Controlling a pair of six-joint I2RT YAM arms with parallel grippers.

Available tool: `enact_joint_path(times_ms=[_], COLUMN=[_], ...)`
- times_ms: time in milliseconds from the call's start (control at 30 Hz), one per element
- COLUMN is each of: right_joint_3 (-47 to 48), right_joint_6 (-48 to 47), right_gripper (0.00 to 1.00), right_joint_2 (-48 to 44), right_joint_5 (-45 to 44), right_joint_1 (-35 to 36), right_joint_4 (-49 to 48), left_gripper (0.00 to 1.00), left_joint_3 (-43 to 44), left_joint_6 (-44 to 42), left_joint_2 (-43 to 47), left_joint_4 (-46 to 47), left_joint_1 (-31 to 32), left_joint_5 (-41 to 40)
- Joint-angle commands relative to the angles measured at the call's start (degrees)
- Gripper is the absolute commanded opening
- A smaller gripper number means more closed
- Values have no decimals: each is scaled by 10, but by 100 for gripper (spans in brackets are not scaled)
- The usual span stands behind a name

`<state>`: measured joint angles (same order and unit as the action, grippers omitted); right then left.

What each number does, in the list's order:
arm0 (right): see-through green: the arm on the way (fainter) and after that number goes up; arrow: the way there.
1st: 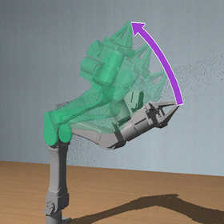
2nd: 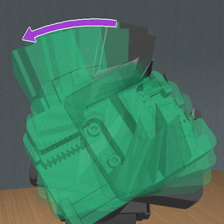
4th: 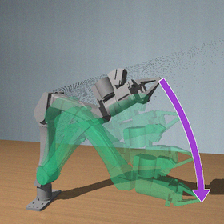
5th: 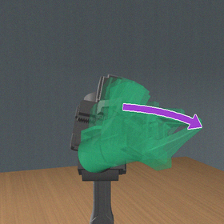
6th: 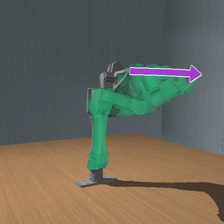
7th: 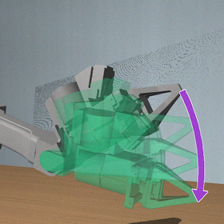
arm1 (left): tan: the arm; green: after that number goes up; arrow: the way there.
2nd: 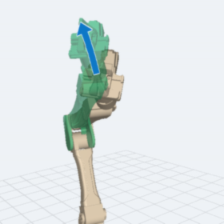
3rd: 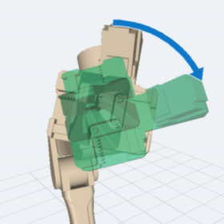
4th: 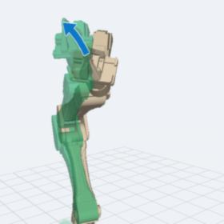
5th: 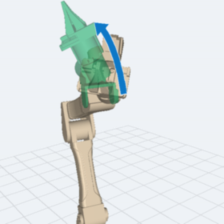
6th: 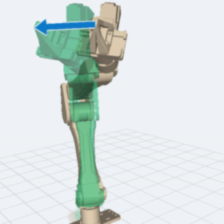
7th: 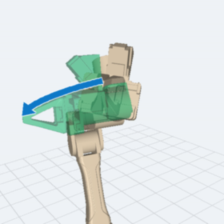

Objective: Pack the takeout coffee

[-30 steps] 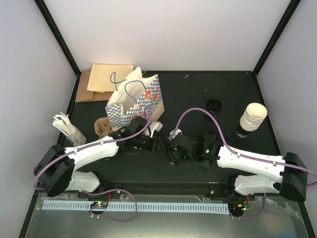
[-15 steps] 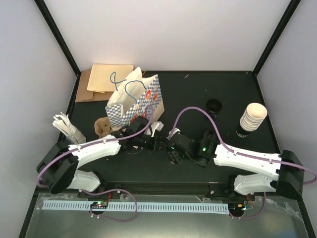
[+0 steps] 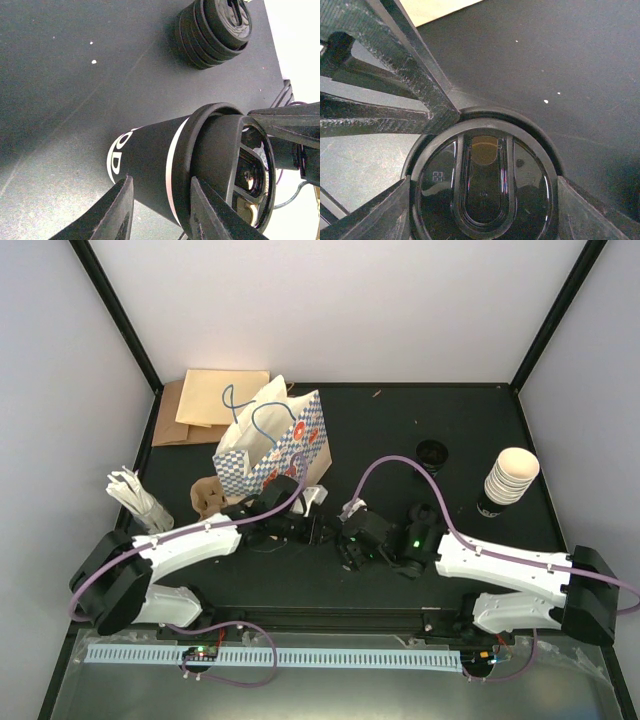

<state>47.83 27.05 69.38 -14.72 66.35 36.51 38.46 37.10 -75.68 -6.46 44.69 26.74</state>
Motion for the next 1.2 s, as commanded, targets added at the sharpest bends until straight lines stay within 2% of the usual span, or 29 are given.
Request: enact_joint_path(times_ms=[0,300,667,1000,1167], right_joint_3=[-50,-50,-28,-41,-47], right_joint_6=[32,-3,-46,-52,-46], right_gripper=[59,57,56,56,56], right_joint_2=[22,5,33,48,48], right_joint_5=[140,142,126,136,134], right_joint_1=[2,1,6,8,7], right_joint_4=[5,11,10,-24,-20], left_gripper=[34,37,37,37,36], left_joint_3=[14,32,51,62,61], left_joint_6=[-3,-4,-15,-63,-75], left_joint_2=[12,-3,-61,-98,-124], left_joint_4=[-38,-15,11,-22,-53], left_joint_1=[0,-18,-20,-20,-20], left_joint_5=[-11,6,64,108,94])
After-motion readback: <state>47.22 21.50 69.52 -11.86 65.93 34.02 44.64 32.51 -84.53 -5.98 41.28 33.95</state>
